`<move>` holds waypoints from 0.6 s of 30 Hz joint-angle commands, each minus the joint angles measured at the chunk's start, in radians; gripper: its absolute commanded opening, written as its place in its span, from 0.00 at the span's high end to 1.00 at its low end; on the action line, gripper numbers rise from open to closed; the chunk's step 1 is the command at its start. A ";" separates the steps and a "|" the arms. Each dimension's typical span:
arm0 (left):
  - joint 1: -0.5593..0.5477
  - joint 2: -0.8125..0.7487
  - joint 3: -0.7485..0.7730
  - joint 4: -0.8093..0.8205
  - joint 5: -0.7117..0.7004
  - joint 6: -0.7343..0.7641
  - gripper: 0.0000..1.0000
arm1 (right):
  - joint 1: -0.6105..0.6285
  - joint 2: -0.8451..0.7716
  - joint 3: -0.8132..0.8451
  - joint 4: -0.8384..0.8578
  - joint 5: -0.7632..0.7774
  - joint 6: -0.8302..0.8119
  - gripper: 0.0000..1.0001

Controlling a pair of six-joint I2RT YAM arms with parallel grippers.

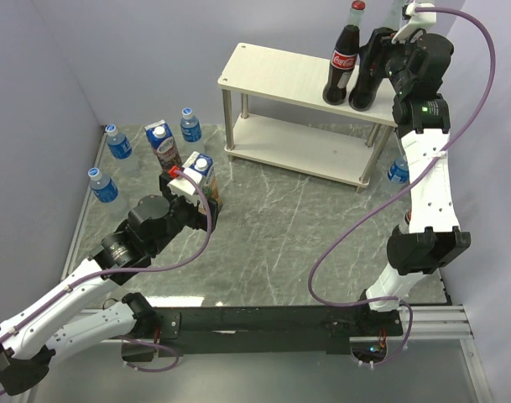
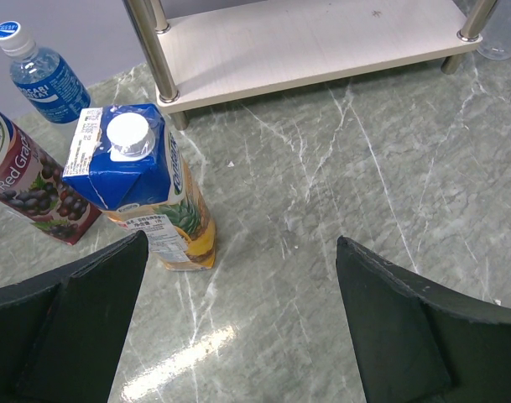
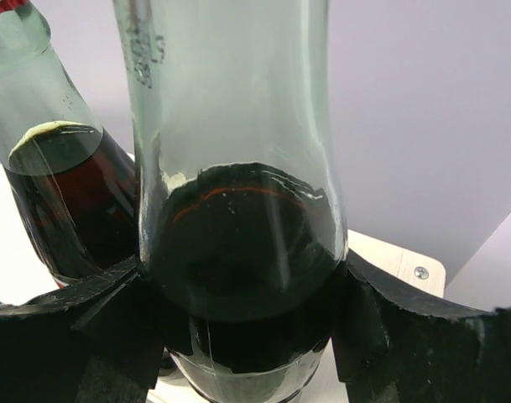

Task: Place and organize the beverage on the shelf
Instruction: Place the drink on the shelf.

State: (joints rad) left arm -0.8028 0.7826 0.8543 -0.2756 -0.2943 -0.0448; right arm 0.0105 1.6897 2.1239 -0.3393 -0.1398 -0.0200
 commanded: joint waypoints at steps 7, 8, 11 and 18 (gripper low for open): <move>-0.004 -0.008 0.006 0.012 -0.012 0.008 0.01 | -0.006 -0.050 0.047 0.284 -0.015 -0.009 0.50; -0.004 -0.008 0.008 0.012 -0.012 0.008 0.01 | -0.006 -0.050 0.048 0.284 -0.015 -0.009 0.48; -0.004 -0.008 0.008 0.012 -0.011 0.008 0.01 | -0.006 -0.050 0.048 0.283 -0.014 -0.008 0.41; -0.004 -0.008 0.009 0.012 -0.011 0.006 0.01 | -0.004 -0.050 0.047 0.281 -0.001 -0.005 0.31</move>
State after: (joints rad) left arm -0.8028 0.7826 0.8543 -0.2756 -0.2943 -0.0448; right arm 0.0101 1.6897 2.1223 -0.3367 -0.1413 -0.0231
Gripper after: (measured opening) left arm 0.995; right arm 0.708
